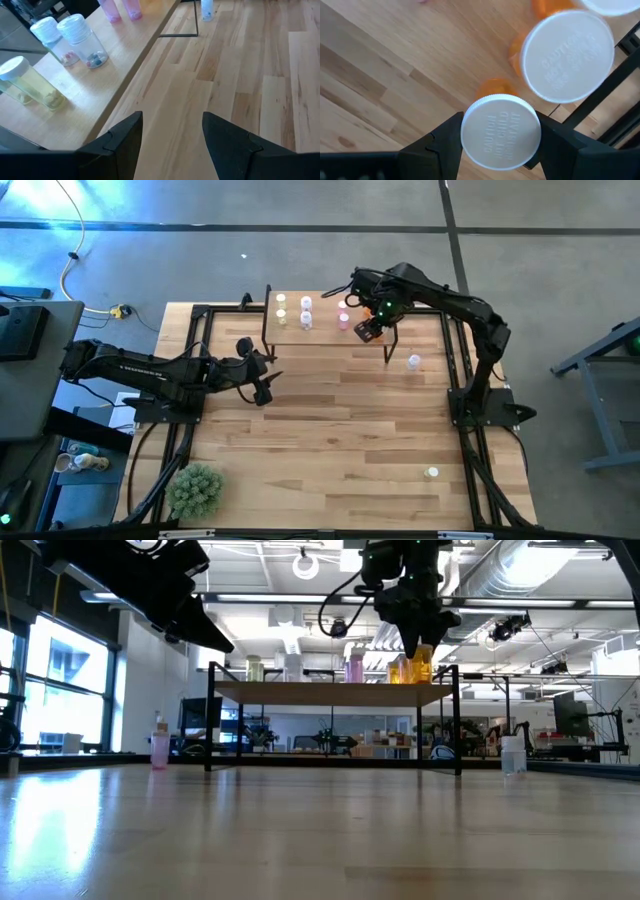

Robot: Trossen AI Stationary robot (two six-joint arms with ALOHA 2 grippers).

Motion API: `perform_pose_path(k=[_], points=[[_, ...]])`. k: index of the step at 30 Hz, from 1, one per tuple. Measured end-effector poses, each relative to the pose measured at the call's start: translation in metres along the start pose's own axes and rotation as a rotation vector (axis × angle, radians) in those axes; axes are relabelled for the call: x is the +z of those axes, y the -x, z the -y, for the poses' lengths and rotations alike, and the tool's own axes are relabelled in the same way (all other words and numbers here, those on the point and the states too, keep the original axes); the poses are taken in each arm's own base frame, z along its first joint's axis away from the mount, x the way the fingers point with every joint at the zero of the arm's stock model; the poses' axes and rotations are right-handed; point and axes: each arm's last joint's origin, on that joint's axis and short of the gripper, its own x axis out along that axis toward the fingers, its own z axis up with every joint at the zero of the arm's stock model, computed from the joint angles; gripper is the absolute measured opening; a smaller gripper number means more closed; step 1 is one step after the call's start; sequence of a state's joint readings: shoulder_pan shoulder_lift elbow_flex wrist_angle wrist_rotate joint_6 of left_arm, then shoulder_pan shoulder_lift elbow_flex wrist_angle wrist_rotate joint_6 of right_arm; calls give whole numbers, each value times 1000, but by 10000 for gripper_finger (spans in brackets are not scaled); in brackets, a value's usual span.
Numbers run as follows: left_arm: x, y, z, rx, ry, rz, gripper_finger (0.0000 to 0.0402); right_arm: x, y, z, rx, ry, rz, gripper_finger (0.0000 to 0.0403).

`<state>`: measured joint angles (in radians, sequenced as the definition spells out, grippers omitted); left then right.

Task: Pick and place medicine bottles onto shelf by color
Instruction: Put the orange pill bottle aligned with the other orange pill bottles on the shelf

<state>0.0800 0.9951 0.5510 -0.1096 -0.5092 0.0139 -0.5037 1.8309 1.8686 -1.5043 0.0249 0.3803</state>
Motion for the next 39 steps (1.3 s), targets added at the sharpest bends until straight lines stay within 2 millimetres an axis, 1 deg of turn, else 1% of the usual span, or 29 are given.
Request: perform_pose_path(k=[10, 22, 39], points=[[0, 0, 0, -1, 1, 0, 197, 0, 0, 0, -6, -6, 1, 205], [0, 0, 0, -2, 1, 0, 197, 1, 0, 1, -24, -27, 12, 254], [0, 0, 0, -2, -24, 0, 197, 2, 2, 1, -17, -14, 39, 256]])
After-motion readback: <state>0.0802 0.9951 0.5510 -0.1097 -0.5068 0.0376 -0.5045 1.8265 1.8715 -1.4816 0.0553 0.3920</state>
